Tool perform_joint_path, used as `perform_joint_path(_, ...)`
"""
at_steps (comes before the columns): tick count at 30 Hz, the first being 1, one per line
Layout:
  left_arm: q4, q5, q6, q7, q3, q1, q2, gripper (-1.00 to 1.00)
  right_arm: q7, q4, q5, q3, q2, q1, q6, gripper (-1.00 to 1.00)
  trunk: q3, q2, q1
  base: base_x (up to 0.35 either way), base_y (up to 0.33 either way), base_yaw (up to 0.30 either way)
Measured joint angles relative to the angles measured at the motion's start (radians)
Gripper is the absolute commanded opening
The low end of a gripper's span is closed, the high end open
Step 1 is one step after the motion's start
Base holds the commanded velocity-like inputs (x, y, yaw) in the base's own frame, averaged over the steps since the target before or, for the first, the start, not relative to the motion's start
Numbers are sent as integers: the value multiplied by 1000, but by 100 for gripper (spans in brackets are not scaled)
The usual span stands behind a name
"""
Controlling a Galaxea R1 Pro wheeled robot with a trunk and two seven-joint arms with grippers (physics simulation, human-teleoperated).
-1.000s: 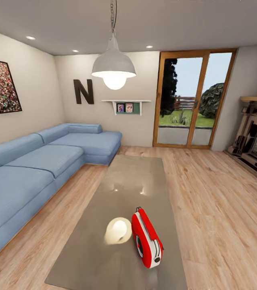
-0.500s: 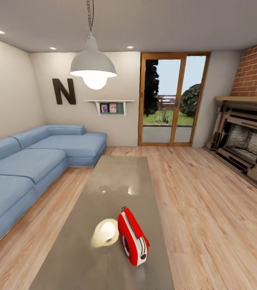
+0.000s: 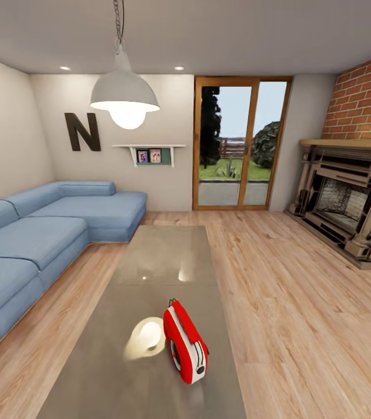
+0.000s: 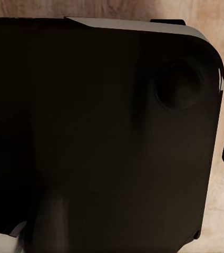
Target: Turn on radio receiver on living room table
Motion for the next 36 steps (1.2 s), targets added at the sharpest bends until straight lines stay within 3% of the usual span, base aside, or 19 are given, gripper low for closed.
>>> perform_joint_path(22, 0, 0, 0, 0, 0, 0, 2, 100, 0, 0, 0, 0, 0, 0, 0, 100, 0, 0, 0, 0, 178, 0)
perform_joint_path(36, 0, 0, 0, 0, 0, 0, 3, 100, 0, 0, 0, 0, 0, 0, 0, 100, 0, 0, 0, 0, 11, 0)
